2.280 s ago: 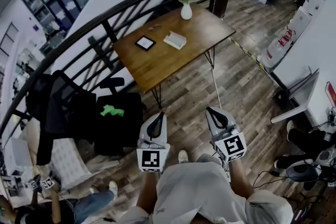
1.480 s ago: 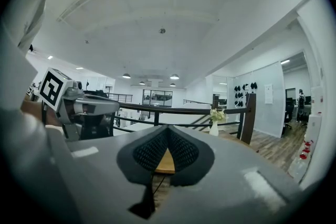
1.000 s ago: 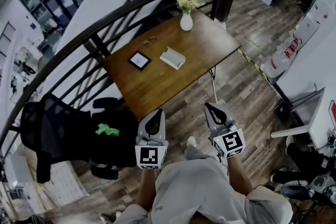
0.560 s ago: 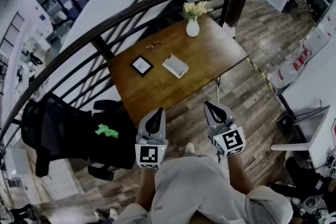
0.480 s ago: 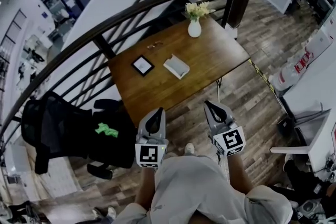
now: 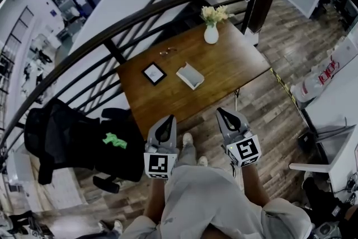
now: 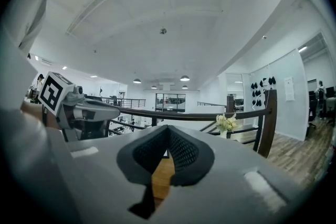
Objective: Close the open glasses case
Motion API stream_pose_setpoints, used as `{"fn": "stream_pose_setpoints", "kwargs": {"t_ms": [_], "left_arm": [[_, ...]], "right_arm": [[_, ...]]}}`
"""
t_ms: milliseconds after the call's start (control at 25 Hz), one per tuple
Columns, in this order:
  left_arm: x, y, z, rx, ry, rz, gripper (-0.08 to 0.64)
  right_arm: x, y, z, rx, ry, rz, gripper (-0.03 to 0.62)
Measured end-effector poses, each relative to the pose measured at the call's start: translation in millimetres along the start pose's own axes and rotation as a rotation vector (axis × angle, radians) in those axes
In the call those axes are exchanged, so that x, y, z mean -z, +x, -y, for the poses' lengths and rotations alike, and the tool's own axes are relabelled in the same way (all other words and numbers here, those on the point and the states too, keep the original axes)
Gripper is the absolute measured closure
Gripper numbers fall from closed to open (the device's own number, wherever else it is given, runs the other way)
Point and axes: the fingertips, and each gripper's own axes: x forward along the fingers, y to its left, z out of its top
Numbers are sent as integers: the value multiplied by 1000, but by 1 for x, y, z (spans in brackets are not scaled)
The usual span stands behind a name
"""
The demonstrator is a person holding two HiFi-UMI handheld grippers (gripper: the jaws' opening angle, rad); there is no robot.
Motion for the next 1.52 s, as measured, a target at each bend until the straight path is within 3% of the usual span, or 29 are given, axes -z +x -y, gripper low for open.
{"fn": "stream_pose_setpoints", "kwargs": {"t_ms": [840, 1240, 1520], "left_arm": [[1, 136, -73, 86, -23, 31, 540], [17, 199, -113, 163, -64, 34, 540], [53, 221, -122, 206, -97, -34, 540]], "right_arm": [[5, 119, 72, 81, 0, -35, 589], [14, 185, 94, 136, 4, -79, 589], [35, 206, 101, 162, 16, -147, 589]]}}
